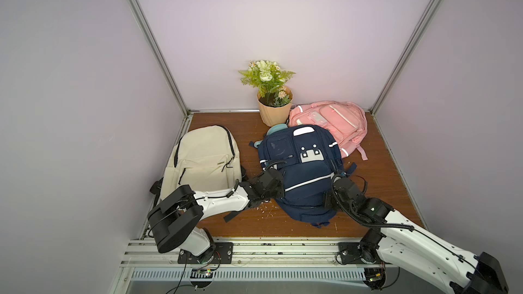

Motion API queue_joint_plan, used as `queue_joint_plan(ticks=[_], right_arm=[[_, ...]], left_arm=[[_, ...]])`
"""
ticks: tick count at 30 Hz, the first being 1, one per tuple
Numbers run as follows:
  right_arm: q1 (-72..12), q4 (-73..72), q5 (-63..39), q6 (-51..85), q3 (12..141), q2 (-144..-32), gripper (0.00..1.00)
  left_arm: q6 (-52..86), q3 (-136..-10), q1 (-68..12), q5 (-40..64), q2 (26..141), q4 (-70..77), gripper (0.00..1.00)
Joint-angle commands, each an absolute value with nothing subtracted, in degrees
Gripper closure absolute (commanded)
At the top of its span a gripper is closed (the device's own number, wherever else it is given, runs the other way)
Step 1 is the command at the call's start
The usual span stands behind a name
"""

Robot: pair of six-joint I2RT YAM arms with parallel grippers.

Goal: Zip up the backpack
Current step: Zip the zipper on the backpack.

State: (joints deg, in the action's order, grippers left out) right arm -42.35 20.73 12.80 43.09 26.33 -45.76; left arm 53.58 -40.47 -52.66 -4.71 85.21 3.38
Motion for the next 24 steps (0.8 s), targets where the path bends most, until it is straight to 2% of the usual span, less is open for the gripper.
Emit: queue_joint_plan(ticks=[1, 5, 7, 9, 15, 24], right_arm=[[-41.57, 20.22, 10.27, 35.79, 28.36, -46.35, 1.0], [-42.17, 19.24, 5.81, 31.73, 28.74, -46.08, 1.0], [-43.16, 17.86, 3.83, 30.36, 28.65, -45.55, 1.0], [-44.96, 16.43, 2.13, 29.11, 28.98, -45.33, 1.0], [-51.88, 14.47, 3.71, 27.54, 32.43, -47.75, 1.0], [-53.0, 14.06, 3.07, 26.8, 34.14, -49.55, 1.0]], left_arm=[[47.31, -42.64, -54.41, -16.55, 83.67, -9.35, 0.66], [39.49, -45.31, -59.25, -21.86, 79.76, -9.9, 0.33], [35.18, -44.0, -60.12, -19.99, 77.3, -6.14, 0.2], [30.18, -42.35, -61.78, -18.0, 75.16, -1.48, 0.12], [17.18, -39.31, -67.98, -14.69, 75.78, 8.44, 0.1], [10.3, -37.12, -68.27, -13.35, 80.19, 14.67, 0.13]])
